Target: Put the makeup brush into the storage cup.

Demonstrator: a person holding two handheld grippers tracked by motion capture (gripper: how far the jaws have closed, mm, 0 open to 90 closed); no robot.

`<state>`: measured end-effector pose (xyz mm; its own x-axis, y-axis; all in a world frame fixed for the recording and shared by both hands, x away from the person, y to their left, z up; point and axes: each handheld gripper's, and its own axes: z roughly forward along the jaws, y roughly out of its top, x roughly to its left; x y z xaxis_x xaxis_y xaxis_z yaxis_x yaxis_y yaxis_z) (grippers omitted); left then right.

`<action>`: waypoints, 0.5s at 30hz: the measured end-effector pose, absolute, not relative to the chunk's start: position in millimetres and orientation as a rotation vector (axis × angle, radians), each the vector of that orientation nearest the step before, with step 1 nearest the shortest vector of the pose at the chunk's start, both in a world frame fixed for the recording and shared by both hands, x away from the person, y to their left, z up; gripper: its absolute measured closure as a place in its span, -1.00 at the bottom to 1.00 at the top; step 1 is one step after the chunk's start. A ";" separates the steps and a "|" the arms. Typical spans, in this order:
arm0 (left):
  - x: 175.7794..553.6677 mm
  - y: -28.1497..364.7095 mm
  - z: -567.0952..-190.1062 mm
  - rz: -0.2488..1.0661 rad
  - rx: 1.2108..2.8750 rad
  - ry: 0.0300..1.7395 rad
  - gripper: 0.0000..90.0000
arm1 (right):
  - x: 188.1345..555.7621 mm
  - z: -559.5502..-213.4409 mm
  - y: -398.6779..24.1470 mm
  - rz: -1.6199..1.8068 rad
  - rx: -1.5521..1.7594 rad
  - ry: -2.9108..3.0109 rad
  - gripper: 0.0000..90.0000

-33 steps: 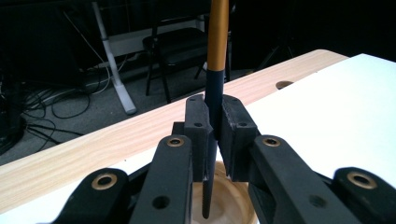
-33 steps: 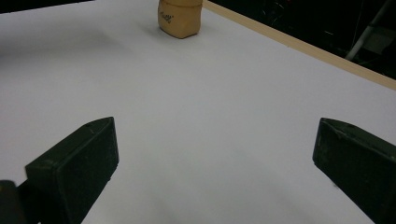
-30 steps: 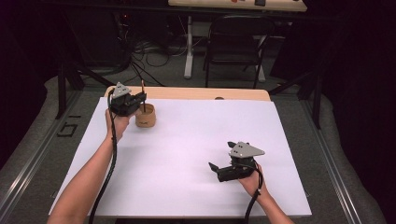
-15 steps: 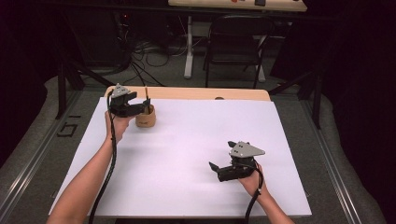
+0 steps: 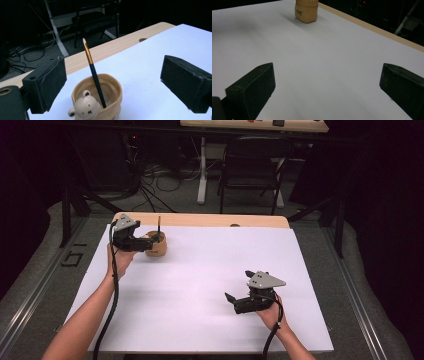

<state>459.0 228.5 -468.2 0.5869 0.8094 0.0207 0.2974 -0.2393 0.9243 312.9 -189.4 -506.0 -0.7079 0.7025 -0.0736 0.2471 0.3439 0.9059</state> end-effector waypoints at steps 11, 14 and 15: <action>437.2 234.4 -475.6 0.612 1.832 0.884 -0.93 | 312.8 -503.5 -193.6 1.365 0.830 2.123 -1.00; 431.1 234.5 -476.5 0.607 1.844 0.872 -0.95 | 312.7 -502.8 -194.6 1.375 0.833 2.110 -1.00; 428.7 234.3 -476.5 0.604 1.847 0.870 -0.95 | 312.6 -502.5 -195.0 1.376 0.831 2.109 -1.00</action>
